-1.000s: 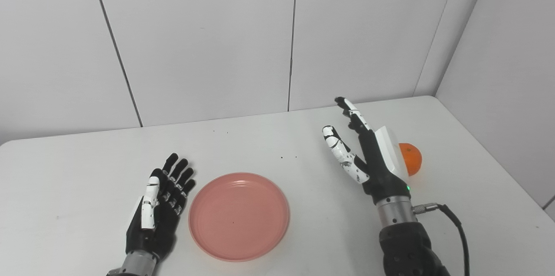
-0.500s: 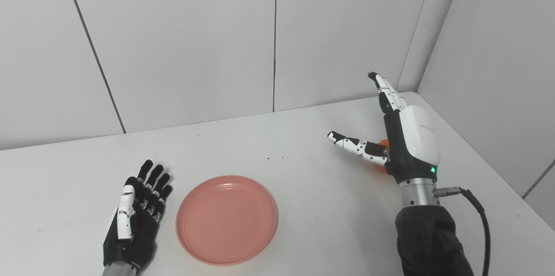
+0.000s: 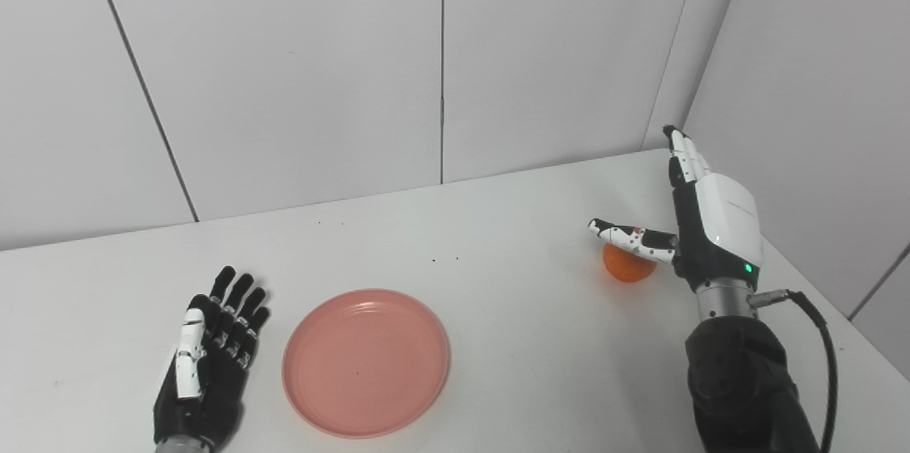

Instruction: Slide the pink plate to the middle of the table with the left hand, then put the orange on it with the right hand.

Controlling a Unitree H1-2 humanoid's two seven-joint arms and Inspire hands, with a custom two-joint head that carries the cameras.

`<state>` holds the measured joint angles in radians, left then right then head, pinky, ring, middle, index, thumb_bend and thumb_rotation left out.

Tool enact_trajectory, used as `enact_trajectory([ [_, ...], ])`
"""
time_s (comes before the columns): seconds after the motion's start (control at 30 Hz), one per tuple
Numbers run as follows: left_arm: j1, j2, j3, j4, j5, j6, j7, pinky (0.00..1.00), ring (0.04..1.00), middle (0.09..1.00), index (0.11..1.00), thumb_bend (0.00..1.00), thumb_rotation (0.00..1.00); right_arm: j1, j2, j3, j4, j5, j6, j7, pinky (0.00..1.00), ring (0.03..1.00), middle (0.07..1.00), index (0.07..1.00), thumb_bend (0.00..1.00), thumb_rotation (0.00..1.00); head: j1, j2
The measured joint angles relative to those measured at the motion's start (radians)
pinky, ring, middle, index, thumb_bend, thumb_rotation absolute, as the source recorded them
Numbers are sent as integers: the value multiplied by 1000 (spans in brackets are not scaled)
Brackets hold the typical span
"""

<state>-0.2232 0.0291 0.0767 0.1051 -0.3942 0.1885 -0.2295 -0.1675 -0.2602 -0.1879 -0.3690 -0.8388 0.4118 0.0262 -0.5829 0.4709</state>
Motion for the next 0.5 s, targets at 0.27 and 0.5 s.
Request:
enact_trajectory([
  [0.27, -3, 8, 0, 7, -15, 0, -7, 1000, 976, 983, 971, 306, 1000, 1, -7, -6, 52, 54, 35, 1, 812, 925, 960, 977, 955, 394, -5, 3],
  [0.5, -4, 14, -1, 8, -18, 1, -11, 1000, 982, 982, 971, 311, 1000, 4, -7, 7, 88, 68, 45, 1, 797, 927, 961, 976, 939, 415, -14, 12],
])
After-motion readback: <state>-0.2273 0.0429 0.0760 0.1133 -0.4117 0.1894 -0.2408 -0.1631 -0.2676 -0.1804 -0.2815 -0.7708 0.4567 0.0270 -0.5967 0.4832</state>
